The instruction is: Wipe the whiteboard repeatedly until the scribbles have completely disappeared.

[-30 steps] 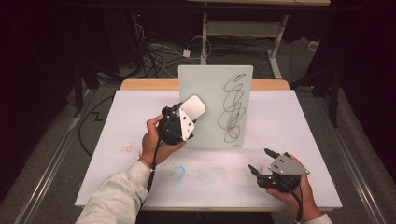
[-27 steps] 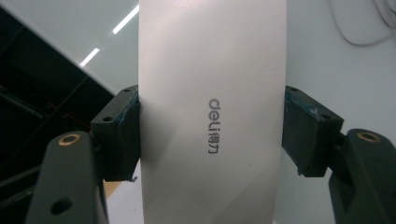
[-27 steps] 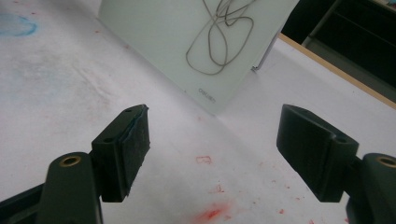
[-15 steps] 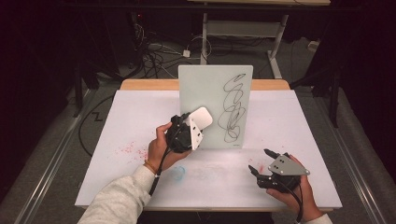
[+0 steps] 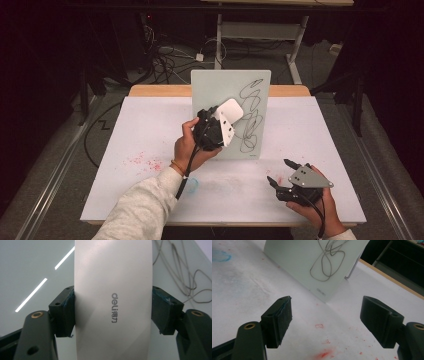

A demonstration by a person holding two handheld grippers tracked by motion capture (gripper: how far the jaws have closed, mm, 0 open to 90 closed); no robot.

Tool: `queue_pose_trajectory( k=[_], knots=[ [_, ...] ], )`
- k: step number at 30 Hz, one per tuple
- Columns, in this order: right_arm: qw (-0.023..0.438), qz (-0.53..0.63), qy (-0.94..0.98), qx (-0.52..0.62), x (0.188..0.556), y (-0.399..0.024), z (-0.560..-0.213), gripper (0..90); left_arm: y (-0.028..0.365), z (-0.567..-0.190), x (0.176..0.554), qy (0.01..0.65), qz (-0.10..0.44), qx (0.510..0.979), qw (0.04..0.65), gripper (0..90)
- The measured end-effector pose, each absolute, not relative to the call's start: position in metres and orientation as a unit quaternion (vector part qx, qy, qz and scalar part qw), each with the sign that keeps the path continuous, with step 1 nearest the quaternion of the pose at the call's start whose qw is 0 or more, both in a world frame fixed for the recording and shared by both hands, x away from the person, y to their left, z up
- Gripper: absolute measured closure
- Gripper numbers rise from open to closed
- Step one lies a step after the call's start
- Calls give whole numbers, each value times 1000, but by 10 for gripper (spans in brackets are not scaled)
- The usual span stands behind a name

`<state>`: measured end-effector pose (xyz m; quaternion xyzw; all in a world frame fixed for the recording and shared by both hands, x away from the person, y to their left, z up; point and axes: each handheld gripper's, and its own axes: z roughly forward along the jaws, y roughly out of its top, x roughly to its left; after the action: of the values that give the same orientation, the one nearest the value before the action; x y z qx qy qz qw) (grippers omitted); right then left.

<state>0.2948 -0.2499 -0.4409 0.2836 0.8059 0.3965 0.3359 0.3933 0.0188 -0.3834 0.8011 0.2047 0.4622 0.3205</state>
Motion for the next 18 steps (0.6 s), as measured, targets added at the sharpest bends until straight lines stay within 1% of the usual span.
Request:
queue_pose_trajectory(
  k=[9, 10, 14, 18],
  knots=[
    [334, 398, 805, 287, 296, -252, -441, 262, -7, -413, 383, 176, 454, 818, 307, 288],
    [333, 398, 805, 288, 296, -252, -441, 262, -13, -422, 381, 168, 448, 823, 306, 288],
    [332, 400, 802, 295, 297, -255, -442, 262, -22, -433, 376, 154, 439, 834, 296, 288],
    [335, 395, 802, 298, 297, -255, -442, 262, -35, -448, 371, 133, 445, 840, 280, 288]
  ],
)
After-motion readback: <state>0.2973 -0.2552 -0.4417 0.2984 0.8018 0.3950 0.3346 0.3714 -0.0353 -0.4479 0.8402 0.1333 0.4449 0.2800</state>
